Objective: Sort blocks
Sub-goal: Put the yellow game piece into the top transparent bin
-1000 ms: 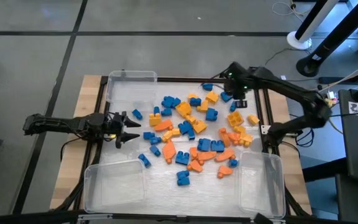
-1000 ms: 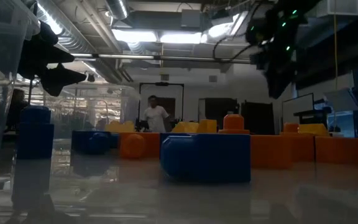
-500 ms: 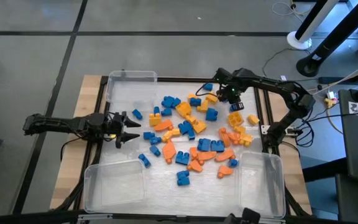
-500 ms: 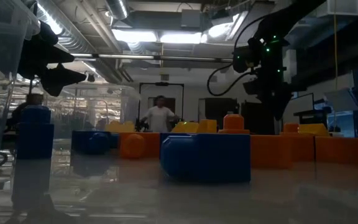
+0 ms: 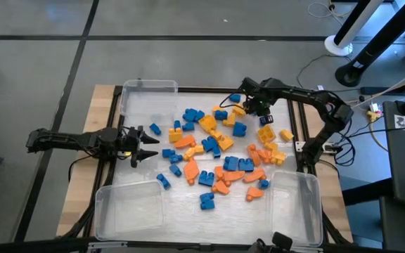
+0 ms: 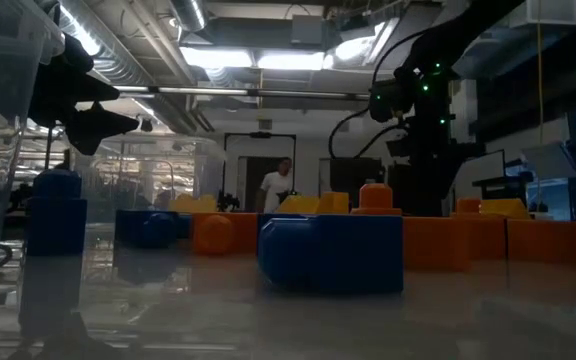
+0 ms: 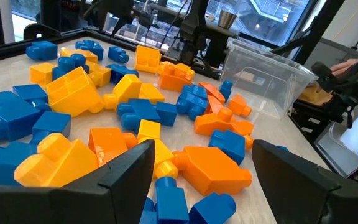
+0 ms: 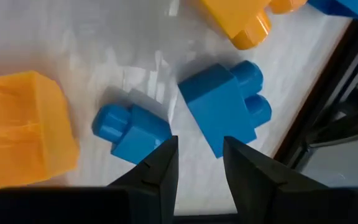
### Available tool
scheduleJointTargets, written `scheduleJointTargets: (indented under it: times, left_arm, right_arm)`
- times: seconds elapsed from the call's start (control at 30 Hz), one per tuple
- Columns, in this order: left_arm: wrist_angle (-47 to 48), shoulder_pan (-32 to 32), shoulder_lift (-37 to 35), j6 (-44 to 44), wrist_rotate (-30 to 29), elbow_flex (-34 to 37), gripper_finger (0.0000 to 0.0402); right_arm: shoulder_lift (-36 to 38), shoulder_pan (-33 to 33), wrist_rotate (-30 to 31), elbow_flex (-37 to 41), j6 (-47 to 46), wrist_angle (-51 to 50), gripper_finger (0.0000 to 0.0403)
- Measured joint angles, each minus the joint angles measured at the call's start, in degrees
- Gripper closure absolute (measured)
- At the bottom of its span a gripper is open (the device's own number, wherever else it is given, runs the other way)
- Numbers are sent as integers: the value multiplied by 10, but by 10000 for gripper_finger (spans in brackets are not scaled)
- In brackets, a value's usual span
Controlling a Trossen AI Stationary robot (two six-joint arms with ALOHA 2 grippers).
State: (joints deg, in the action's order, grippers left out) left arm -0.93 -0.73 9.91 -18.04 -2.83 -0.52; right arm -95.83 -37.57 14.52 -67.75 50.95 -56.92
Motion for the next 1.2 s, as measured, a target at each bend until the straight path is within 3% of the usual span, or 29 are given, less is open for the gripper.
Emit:
scheduleJointTargets:
  times: [0.53, 0.97, 1.2]
  left_arm:
    - [0, 0, 0, 9, 0, 0, 141]
    - [0, 0, 0, 11, 0, 0, 141]
    - [0, 0, 0, 11, 0, 0, 141]
  right_arm:
    - [-46, 78, 82, 0, -89, 2, 276]
    - [-65, 80, 99, 0, -145, 65, 276]
    - [-65, 93, 58, 0, -148, 109, 276]
